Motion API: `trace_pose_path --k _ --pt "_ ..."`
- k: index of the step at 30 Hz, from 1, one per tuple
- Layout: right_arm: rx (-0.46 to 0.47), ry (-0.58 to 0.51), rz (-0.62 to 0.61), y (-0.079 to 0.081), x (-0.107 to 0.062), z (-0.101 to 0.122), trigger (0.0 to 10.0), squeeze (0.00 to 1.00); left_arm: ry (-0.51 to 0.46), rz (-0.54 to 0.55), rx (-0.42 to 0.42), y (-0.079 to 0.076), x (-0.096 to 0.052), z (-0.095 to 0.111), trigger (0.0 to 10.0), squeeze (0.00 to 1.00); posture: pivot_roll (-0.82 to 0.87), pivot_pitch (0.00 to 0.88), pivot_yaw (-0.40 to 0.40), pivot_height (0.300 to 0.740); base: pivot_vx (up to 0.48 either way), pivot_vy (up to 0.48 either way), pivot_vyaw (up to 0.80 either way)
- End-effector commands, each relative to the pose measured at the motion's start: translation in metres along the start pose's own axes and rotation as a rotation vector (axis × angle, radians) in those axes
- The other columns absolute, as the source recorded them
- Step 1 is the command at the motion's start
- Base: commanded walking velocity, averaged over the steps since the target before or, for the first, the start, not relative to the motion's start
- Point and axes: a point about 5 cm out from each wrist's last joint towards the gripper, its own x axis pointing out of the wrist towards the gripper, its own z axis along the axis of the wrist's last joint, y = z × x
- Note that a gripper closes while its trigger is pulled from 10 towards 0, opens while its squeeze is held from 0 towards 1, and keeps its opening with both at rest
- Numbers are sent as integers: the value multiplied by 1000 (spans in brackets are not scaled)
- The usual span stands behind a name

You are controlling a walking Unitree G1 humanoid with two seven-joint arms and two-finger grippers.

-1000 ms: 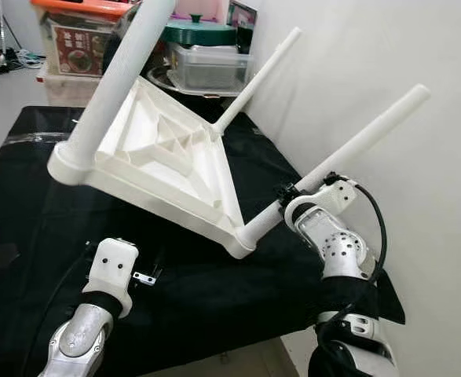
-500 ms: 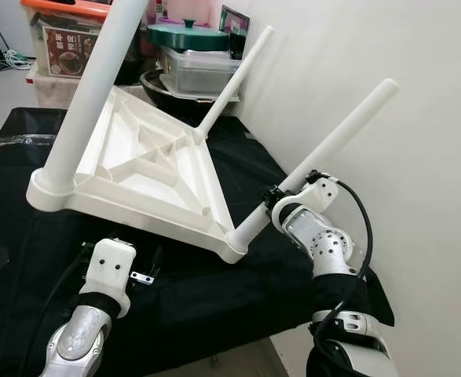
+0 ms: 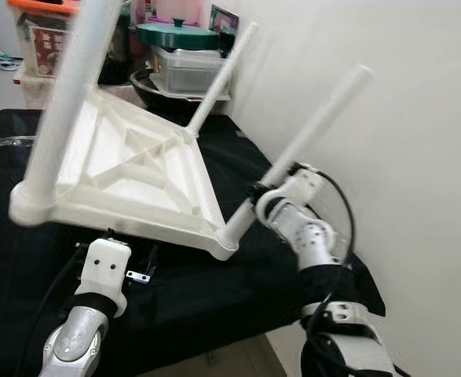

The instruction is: Building children table

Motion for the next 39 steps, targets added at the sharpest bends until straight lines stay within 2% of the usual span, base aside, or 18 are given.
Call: trace_pose_path --k 1,3,8,12,13,15,17,18,19,20,21,22,24,27,30,32,34,39 --pt "-29 141 55 15 1 -49 10000 1000 -8 -9 -3 -2 0 2 10000 0 138 0 -157 740 0 0 0" --pt "-88 77 101 23 -4 -36 10000 1000 -7 -9 -3 -2 0 1 10000 0 128 0 -148 740 0 0 0" --pt "-151 -3 148 30 -12 -21 10000 1000 -6 -14 -2 -2 1 1 10000 0 125 0 -145 740 0 0 0" --pt "-254 -195 197 38 -28 6 10000 1000 -5 -17 -2 -2 2 1 10000 0 117 0 -137 740 0 0 0" --pt "-254 -195 197 38 -28 6 10000 1000 -5 -17 -2 -2 2 1 10000 0 117 0 -137 740 0 0 0" --pt "-294 -286 211 40 -34 22 10000 1000 -5 -18 0 -1 2 1 10000 0 115 0 -137 740 0 0 0" --pt "-301 -314 215 40 -36 27 10000 1000 -5 -19 0 -1 2 1 10000 0 115 0 -137 740 0 0 0" --pt "-354 -391 207 40 -42 40 10000 1000 -6 -19 2 -1 3 1 10000 0 112 0 -137 740 0 0 0" --pt "-354 -391 207 40 -42 40 10000 1000 -6 -19 2 -1 3 1 10000 0 112 0 -137 740 0 0 0" --pt "-404 -460 175 36 -49 56 10000 388 -5 -18 6 -1 3 1 10000 0 105 0 -135 740 0 0 0" --pt "-429 -490 159 34 -52 63 10000 0 -5 -17 9 -1 3 1 10000 0 105 0 -135 740 0 0 0" --pt "-429 -490 159 34 -52 63 10000 0 -5 -17 9 -1 3 1 10000 0 105 0 -135 740 0 0 0" --pt "-476 -561 110 28 -59 84 10000 0 -7 -19 23 -2 3 1 10000 0 98 0 -132 740 0 0 0" --pt "-494 -590 89 25 -62 93 10000 0 -8 -20 30 -3 3 1 10000 0 98 0 -132 740 0 0 0" --pt "-521 -654 55 22 -70 116 10000 0 -7 -22 35 -3 4 0 10000 0 87 0 -126 740 0 0 0" --pt "-521 -654 55 22 -70 116 10000 0 -7 -22 35 -3 4 0 10000 0 87 0 -126 740 0 0 0" --pt "-520 -679 73 25 -74 130 10000 0 -6 -23 36 -2 5 0 10000 0 83 0 -123 740 0 0 0" --pt "-528 -679 112 29 -71 147 10000 0 -6 -21 43 -2 7 -1 10000 0 90 0 -133 740 0 0 0"
